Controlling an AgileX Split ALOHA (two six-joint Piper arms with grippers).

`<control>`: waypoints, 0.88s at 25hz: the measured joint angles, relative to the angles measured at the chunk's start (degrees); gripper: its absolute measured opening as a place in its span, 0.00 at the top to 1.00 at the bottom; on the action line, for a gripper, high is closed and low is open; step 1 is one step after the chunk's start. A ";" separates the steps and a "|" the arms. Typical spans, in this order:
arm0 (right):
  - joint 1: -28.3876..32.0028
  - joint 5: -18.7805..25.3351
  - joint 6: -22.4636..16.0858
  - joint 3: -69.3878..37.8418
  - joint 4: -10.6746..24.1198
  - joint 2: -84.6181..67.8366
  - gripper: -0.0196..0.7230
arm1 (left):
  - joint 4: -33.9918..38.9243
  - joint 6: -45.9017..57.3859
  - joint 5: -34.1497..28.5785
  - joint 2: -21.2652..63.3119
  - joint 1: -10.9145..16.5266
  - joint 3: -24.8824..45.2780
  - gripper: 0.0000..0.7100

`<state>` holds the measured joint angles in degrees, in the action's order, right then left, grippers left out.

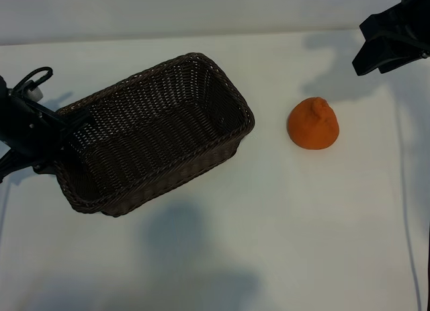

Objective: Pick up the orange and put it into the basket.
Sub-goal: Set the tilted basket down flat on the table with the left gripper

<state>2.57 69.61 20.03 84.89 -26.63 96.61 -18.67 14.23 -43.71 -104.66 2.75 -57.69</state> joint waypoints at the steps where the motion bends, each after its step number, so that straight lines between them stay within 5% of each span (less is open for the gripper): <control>1: 0.00 0.00 0.00 0.00 0.00 0.00 0.42 | 0.11 -0.06 -0.64 0.00 0.00 -0.42 0.77; 17: 0.00 0.00 0.00 0.00 0.00 0.00 0.42 | 3.43 -6.91 -21.43 2.80 0.00 -19.60 0.78; 22: 0.00 0.00 0.00 0.00 0.00 0.00 0.42 | 3.43 -11.51 -23.58 2.80 0.00 -23.74 0.78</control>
<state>2.57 69.61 20.03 84.89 -26.63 96.61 -15.24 2.73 -67.29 -101.85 2.75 -81.43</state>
